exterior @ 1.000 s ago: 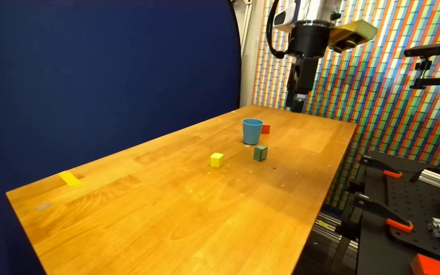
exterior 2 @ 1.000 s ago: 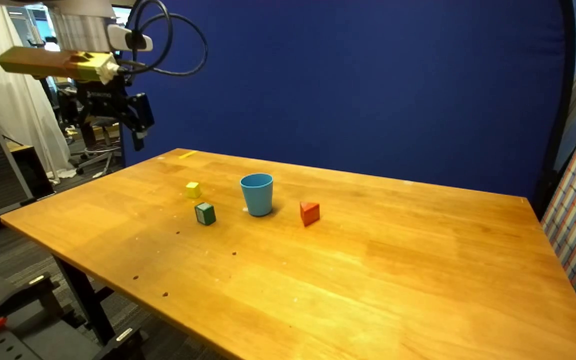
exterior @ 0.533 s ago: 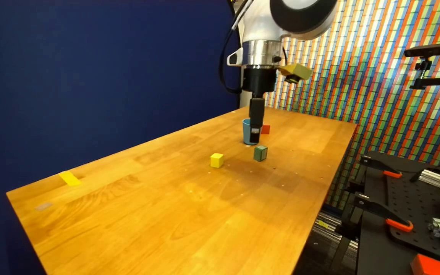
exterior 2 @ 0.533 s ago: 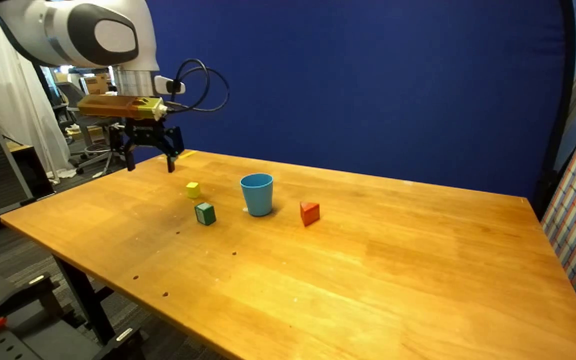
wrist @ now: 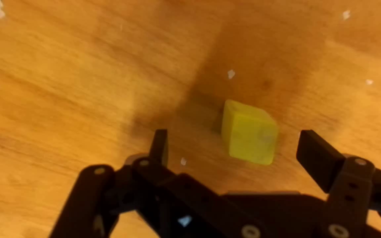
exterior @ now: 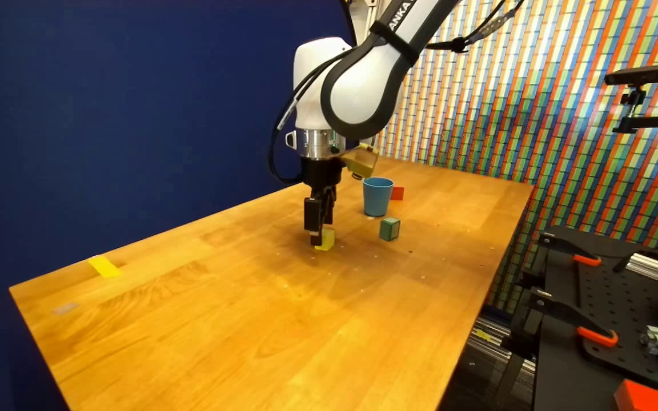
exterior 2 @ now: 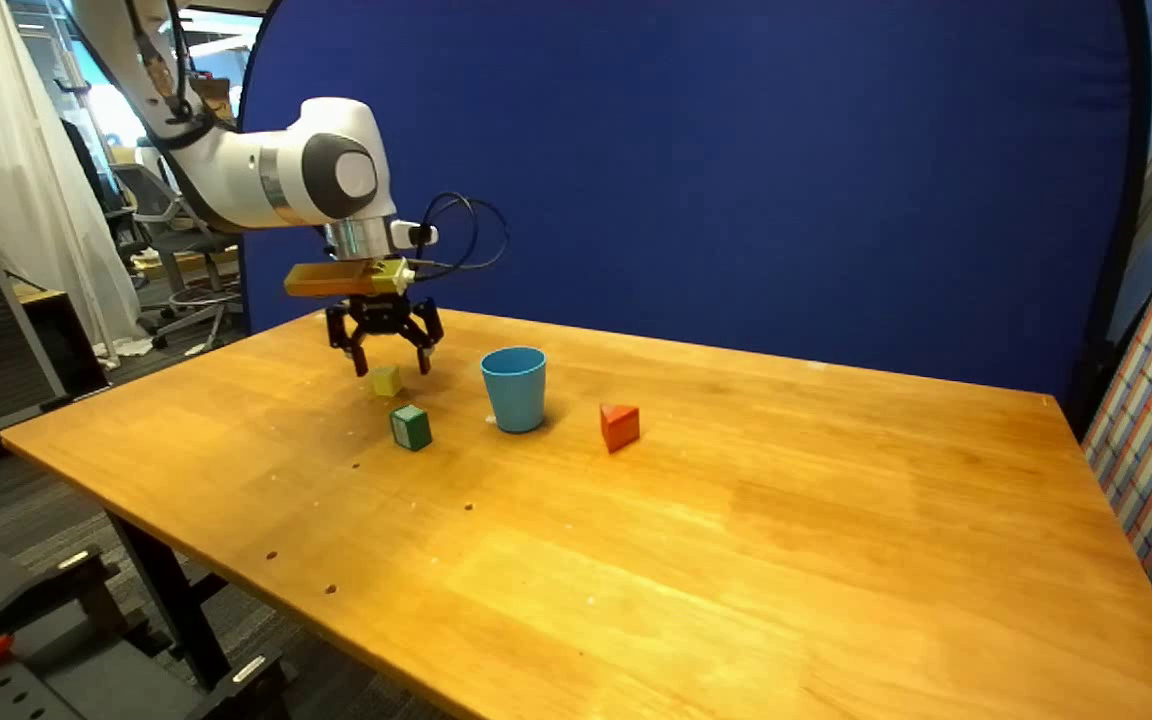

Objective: Take the yellow block from the table and place it in the blue cup

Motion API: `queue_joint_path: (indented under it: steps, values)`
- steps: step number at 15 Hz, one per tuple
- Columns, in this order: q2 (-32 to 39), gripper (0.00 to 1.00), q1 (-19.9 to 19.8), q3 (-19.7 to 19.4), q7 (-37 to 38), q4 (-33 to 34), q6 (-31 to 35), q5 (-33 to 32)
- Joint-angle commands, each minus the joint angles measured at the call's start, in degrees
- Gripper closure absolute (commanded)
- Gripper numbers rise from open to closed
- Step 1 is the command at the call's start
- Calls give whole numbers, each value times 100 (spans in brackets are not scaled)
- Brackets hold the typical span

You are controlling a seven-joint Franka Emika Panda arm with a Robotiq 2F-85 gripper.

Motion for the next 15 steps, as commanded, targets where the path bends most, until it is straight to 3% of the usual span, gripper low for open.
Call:
queue_joint_path:
  steps: [1, 2, 3, 4, 7, 15]
  values:
    - [709, 0, -59, 47, 268, 903, -138, -42]
    - [770, 25, -66, 58, 315, 972, -179, -10]
    - [847, 26, -112, 93, 305, 1031, -218, 36]
    - [818, 7, -146, 113, 362, 996, -221, 91]
    - [621, 0, -220, 128, 563, 773, -246, 217]
    - [250, 0, -240, 205, 1074, 153, -138, 598]
